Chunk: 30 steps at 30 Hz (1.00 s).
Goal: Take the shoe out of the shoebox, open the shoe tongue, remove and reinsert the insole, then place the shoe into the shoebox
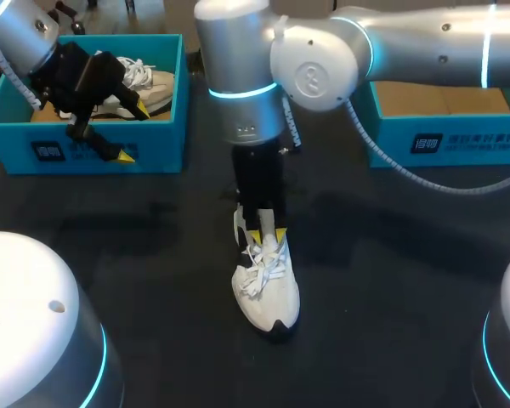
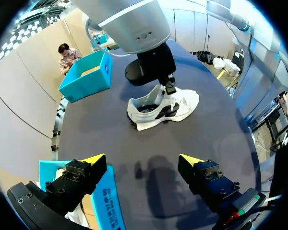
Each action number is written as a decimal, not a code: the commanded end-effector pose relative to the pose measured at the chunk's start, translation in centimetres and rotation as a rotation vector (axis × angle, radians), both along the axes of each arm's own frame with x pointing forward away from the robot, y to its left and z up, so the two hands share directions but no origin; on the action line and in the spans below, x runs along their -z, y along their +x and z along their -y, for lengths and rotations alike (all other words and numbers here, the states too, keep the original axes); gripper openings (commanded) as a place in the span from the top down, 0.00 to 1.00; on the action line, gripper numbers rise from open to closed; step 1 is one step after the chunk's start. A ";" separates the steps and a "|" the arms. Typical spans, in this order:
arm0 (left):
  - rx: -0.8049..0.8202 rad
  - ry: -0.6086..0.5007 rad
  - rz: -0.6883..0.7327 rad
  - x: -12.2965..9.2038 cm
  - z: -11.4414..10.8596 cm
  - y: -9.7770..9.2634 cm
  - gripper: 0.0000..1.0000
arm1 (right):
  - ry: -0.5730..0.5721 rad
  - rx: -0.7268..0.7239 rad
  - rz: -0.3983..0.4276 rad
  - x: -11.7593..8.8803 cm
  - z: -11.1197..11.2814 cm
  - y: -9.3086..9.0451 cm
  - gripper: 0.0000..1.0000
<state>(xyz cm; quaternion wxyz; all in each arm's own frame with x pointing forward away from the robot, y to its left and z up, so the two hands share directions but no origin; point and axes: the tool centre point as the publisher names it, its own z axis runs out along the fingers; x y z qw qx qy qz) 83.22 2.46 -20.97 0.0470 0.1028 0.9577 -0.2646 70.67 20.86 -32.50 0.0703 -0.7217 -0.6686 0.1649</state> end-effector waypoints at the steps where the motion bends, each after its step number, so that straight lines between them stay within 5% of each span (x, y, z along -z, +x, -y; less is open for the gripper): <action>1: 0.002 0.002 -0.002 0.0 0.0 0.1 0.00 | 0.001 -0.004 -0.007 0.6 -0.2 0.5 0.69; 30: 0.002 0.002 -0.002 0.0 0.0 0.1 0.00 | 0.050 -0.033 0.061 -0.6 -0.1 2.3 0.63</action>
